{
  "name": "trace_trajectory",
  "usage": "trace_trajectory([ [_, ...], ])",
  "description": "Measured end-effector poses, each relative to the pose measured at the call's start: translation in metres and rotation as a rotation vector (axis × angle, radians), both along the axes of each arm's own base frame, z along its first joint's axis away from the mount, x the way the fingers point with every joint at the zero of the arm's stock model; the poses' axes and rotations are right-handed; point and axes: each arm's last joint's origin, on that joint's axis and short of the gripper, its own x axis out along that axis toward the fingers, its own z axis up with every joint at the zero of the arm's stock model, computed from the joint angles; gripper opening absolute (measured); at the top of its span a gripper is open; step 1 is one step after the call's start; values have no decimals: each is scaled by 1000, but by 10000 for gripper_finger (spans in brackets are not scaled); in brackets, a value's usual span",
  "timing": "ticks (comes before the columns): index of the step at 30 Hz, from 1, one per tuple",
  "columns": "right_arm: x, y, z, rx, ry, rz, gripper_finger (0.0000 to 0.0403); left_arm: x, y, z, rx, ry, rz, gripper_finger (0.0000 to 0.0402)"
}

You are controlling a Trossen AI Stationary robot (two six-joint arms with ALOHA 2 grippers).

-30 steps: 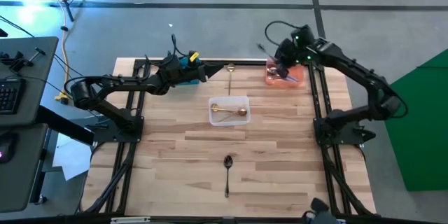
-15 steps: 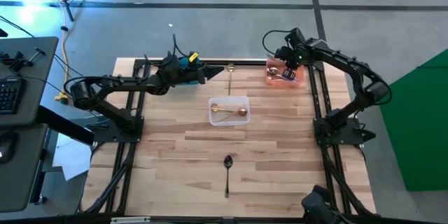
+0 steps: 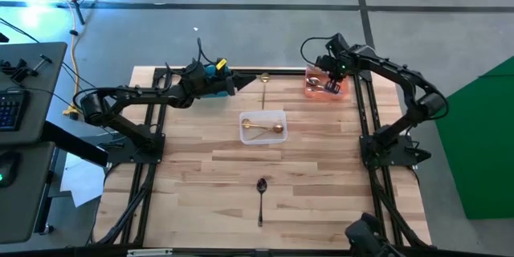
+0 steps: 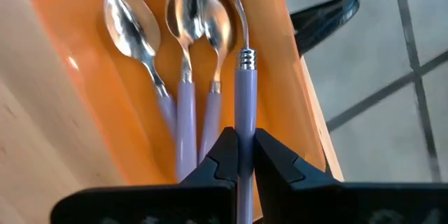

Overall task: Sort silverware by color (type)
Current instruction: Put the purple spoon into the orange bin

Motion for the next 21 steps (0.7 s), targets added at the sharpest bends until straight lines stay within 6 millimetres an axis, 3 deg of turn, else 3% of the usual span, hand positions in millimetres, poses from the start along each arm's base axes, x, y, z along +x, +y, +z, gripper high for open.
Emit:
trace_trajectory([
  [14, 4, -9, -37, 112, 153, -25, 14, 0, 0, 0, 17, 5, 3, 44],
  [21, 3, -9, -37, 110, 143, -94, 83, 0, 0, -2, 15, 26, 3, 44],
])
